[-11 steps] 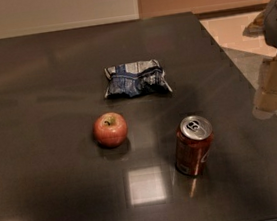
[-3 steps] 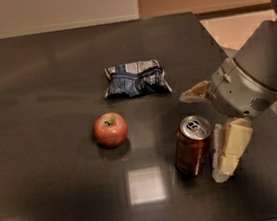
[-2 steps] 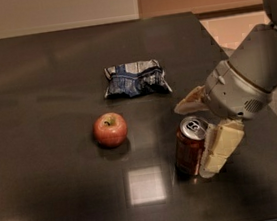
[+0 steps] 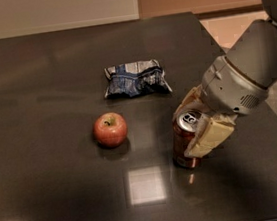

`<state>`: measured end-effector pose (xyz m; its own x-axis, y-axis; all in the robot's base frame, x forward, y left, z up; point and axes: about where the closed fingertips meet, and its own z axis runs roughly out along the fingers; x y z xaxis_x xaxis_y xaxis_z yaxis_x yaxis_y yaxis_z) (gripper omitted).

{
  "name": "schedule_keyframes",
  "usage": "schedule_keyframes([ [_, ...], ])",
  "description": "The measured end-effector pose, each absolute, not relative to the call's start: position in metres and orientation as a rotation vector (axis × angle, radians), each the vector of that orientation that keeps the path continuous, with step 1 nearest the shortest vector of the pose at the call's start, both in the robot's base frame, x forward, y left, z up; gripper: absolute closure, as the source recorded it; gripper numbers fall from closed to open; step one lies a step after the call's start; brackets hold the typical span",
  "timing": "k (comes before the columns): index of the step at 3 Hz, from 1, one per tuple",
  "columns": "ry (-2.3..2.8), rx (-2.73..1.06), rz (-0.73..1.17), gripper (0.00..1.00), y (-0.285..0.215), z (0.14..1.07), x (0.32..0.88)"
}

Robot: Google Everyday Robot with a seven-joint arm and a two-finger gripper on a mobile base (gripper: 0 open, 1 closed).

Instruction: Move coke can near blue chip bag

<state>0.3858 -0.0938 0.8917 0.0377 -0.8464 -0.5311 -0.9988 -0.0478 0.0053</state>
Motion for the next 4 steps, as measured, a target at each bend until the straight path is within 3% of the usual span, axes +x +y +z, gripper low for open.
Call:
schedule_keyframes([
  [1, 1.874, -1.905, 0.506, 0.87, -0.094, 0.906, 0.410],
  [2, 1.914, -1.829, 0.495, 1.00, -0.095, 0.913, 0.447],
  [4, 2.026, -1.704, 0.492, 1.00, -0.104, 0.904, 0.519],
])
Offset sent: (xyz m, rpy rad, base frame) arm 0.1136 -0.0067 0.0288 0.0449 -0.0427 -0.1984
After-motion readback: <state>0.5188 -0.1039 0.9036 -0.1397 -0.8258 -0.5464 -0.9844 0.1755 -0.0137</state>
